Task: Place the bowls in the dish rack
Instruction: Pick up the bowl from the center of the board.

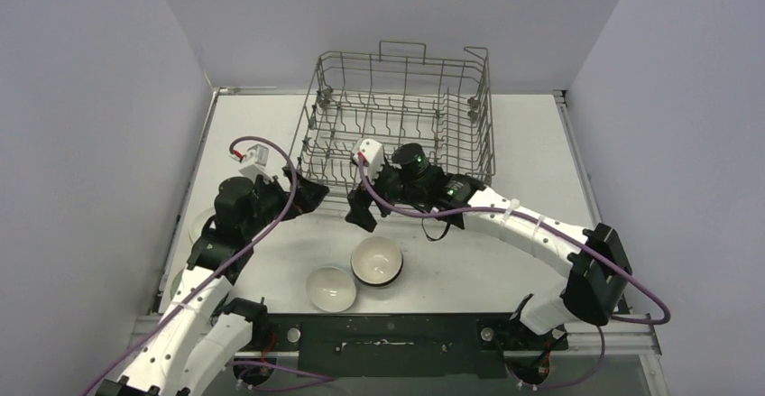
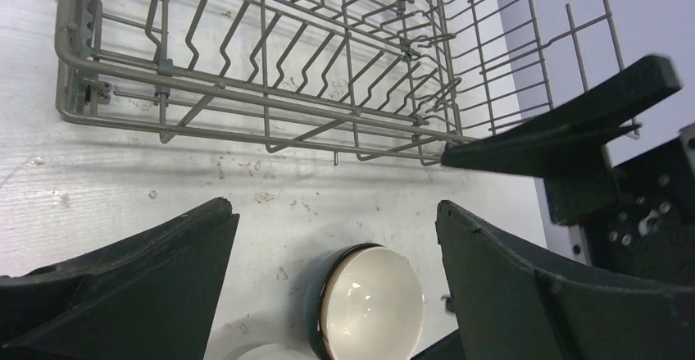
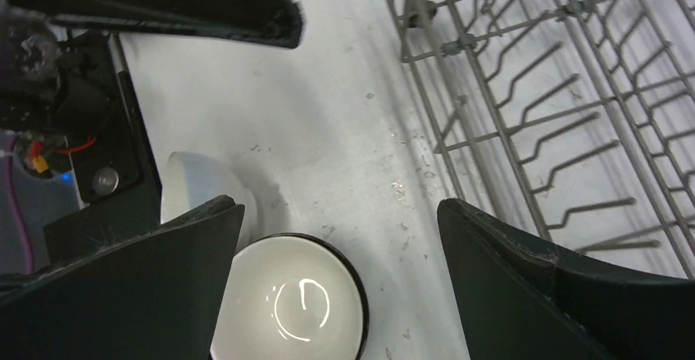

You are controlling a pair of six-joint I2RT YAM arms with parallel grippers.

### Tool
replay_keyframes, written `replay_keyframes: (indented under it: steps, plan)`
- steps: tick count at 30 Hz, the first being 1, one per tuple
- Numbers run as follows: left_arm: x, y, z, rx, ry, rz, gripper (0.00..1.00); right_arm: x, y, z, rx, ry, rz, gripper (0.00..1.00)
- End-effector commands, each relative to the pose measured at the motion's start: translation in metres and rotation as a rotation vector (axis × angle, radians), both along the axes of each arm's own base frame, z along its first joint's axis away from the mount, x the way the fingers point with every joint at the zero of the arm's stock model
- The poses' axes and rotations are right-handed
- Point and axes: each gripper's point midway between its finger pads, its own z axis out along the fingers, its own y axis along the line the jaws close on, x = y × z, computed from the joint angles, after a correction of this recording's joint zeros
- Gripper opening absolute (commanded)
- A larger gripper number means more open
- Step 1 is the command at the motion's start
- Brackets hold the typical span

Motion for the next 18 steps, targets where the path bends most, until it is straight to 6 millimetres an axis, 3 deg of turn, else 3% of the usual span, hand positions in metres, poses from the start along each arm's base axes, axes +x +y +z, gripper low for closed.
replay_keyframes:
  steps: [1,7,12,18]
  plan:
    - [0.003,0.01,0.024,-0.005,-0.092,0.05,0.93,-0.025,0.017,-0.012,-0.015,-0.057,0.142,0.94]
    - [-0.005,0.04,0.044,0.042,-0.156,0.189,0.95,-0.061,0.044,-0.059,-0.063,-0.015,0.295,0.98]
    - [-0.015,0.067,0.052,0.06,-0.193,0.316,0.97,-0.078,0.059,-0.091,-0.131,-0.01,0.358,0.98]
    - [-0.022,0.074,0.051,0.054,-0.21,0.348,0.98,-0.095,0.074,-0.112,-0.205,-0.036,0.403,0.98]
